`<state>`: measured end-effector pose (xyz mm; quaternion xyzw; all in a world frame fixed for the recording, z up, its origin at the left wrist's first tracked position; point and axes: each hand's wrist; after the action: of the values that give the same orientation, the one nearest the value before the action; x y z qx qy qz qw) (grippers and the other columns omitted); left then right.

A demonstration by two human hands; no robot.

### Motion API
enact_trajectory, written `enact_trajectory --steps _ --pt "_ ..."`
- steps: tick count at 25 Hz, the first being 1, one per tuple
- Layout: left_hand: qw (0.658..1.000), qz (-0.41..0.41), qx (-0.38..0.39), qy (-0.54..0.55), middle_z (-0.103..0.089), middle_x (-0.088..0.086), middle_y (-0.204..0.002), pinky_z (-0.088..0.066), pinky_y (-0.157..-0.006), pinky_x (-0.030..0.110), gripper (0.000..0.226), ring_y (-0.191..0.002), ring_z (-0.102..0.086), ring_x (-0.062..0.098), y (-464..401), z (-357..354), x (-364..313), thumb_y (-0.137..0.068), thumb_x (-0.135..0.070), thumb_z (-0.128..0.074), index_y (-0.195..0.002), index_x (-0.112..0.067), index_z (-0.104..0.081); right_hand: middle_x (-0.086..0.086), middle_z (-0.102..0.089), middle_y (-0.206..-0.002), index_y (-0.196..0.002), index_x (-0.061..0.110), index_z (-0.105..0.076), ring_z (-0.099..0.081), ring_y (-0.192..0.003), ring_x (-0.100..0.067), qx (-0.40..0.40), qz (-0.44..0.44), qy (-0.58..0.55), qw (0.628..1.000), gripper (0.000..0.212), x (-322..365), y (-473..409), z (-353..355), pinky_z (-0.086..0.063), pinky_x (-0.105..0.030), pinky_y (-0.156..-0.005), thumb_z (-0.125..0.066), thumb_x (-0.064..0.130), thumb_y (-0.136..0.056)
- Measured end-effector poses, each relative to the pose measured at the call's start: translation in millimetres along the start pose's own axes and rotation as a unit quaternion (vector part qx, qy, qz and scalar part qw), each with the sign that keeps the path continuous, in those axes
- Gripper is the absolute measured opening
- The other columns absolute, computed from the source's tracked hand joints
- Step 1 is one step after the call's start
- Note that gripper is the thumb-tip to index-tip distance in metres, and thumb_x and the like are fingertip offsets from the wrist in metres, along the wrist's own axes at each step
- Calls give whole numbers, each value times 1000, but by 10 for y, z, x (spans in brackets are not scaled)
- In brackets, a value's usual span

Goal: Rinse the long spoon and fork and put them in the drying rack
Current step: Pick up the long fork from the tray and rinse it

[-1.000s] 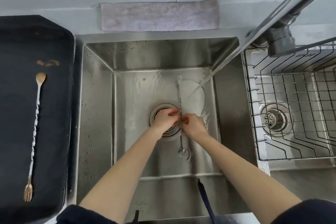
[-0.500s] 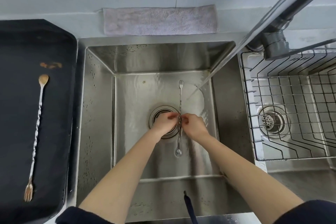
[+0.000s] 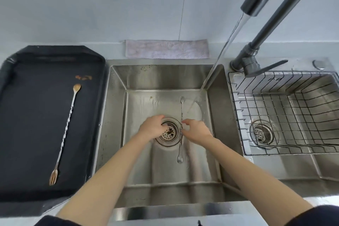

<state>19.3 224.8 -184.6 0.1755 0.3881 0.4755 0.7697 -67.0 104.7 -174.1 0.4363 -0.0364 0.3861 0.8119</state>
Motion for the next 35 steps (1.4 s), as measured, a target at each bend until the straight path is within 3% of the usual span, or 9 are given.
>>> enact_trajectory --steps 3,16,24,27,35 --pt "999 -17 -30 -27 -41 11 -146 -32 -111 36 50 -134 -39 28 206 217 26 -92 -22 -44 -140 -12 -34 -12 -51 -137 -136 18 -41 -51 -122 -32 -24 31 12 999 48 166 171 85 -41 -42 -105 -47 24 -89" --pt "984 -25 -173 -38 -48 9 -139 -42 -99 40 46 -123 -48 29 1072 1061 767 -93 -22 -42 -138 -17 -36 -10 -59 -129 -128 15 -51 -54 -119 -27 -100 154 -8 983 39 1182 621 -100 -42 -34 -99 -47 23 -90" --pt "973 83 -211 -52 -58 13 -120 -48 -86 38 35 -103 -58 29 1211 1225 1550 -91 -24 -49 -122 -9 -50 -13 -65 -116 -115 9 -61 -57 -110 -30 -99 186 -39 977 32 1905 635 -459 -44 -28 -85 -44 17 -90" --pt "969 115 -211 -51 -63 11 -111 -49 -80 35 29 -89 -58 24 1211 1194 1737 -90 -28 -51 -110 -8 -57 -13 -66 -115 -112 7 -63 -58 -110 -28 -81 189 -56 977 30 2129 572 -627 -46 -30 -89 -46 17 -90" --pt "964 166 -207 -36 -67 11 -104 -48 -76 32 29 -95 -63 29 1106 1053 1890 -89 -34 -52 -104 -12 -61 -21 -73 -96 -99 -2 -66 -68 -93 -30 -18 157 -89 983 26 2450 338 -1106 -54 -41 -89 -48 14 -90"
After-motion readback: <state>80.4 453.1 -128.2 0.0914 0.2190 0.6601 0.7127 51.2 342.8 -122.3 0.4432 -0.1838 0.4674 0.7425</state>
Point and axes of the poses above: each hand's wrist, its own y-axis away from the middle knuckle, its own z-axis out of the back of the hand, x = y × z
